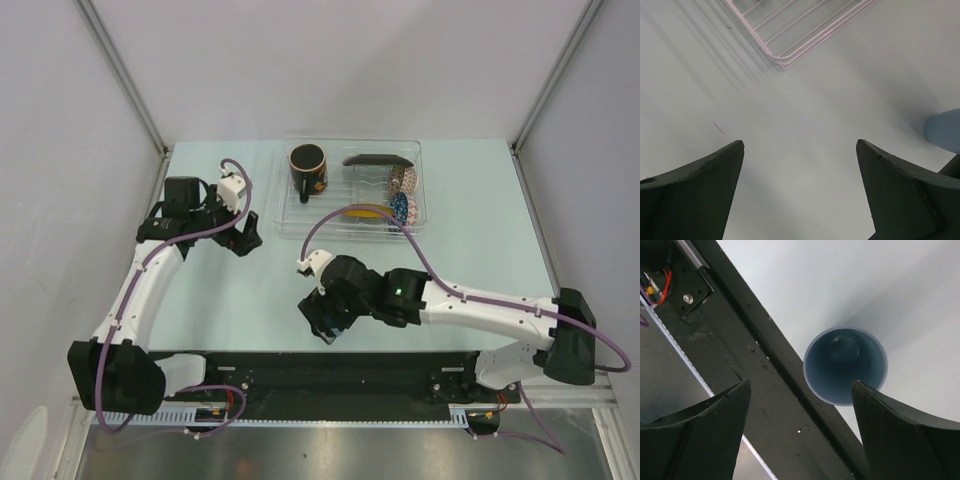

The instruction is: Load the mixed dishes into the dish rack

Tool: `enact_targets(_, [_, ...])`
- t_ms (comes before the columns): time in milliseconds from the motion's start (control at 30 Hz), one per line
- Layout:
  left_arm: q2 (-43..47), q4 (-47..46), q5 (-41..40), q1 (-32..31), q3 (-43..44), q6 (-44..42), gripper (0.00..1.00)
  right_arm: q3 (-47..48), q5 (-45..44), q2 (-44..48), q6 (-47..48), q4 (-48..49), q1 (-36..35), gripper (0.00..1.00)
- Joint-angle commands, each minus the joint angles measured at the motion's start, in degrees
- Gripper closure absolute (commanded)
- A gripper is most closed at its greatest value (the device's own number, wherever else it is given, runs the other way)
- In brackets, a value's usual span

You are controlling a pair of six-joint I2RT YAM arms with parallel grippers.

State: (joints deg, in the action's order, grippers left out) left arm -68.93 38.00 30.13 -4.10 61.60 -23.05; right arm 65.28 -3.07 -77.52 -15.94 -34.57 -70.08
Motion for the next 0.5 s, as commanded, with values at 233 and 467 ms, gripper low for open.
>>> enact_targets(233, [3.4,0.5,-0.7,0.2,-0.2,-1.0,0.00,1.8,-1.7,-9.0,0.3,1.6,-0.9,0.16])
enact_targets(467, [4.1,-0.2,-1.0,0.2,-1.2,0.4,0.00,1.8,-3.3,-14.8,2.2,3.1,-0.8,0.35])
